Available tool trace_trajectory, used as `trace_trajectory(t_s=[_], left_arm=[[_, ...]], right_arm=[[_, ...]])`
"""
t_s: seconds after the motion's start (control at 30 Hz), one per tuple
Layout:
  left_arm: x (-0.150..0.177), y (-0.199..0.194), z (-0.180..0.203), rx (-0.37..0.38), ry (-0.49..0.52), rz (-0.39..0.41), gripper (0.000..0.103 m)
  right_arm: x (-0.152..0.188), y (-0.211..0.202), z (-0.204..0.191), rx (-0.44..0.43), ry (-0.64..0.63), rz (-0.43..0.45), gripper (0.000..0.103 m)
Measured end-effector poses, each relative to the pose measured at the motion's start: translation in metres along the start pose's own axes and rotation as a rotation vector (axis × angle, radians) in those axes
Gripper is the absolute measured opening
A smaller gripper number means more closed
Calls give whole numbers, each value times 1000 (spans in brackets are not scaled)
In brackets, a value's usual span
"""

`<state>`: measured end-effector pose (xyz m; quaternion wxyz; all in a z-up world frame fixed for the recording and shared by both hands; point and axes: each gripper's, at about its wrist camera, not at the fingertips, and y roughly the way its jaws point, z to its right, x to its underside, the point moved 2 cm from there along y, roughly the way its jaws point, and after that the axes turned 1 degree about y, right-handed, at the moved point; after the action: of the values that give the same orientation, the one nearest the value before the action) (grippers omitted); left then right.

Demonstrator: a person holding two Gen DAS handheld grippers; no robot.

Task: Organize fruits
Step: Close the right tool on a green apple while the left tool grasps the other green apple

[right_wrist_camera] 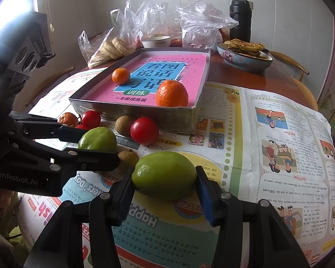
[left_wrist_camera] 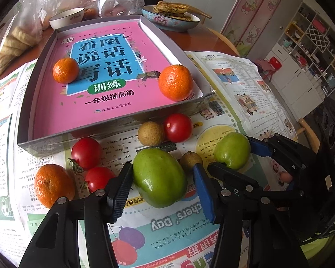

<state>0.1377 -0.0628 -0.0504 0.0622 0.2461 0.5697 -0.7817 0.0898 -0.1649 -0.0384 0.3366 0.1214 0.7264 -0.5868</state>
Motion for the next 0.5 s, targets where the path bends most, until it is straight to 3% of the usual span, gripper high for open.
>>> trace_trajectory(t_s=[0.5], left_arm=[[7,-15,-9,6,-30,31,48]], right_arm=[[-2,-1,3,-5,22,12,52]])
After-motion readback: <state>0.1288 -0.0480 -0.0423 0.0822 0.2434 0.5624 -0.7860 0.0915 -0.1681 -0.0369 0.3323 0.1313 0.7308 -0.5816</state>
